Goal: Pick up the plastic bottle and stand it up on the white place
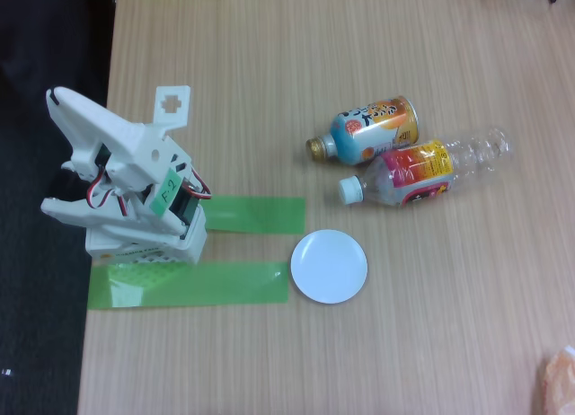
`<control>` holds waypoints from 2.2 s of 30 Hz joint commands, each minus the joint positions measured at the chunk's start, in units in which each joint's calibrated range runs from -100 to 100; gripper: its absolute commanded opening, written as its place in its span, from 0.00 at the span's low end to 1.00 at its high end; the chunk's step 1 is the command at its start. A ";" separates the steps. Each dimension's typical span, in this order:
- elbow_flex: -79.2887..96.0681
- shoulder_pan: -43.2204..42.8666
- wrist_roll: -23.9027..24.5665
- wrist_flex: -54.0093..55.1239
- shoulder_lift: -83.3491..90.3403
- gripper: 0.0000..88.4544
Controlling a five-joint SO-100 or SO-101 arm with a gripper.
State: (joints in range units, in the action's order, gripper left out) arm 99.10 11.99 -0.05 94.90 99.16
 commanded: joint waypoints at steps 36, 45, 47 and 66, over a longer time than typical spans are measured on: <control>0.27 -0.07 -0.03 0.03 -0.08 0.02; -9.69 0.53 -0.66 -19.88 -0.67 0.02; -20.28 0.53 -0.66 -37.13 -0.75 0.02; -90.54 -0.07 -14.62 -96.45 -53.09 0.27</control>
State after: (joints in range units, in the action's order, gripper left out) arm 13.60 12.14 -8.25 -0.59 56.40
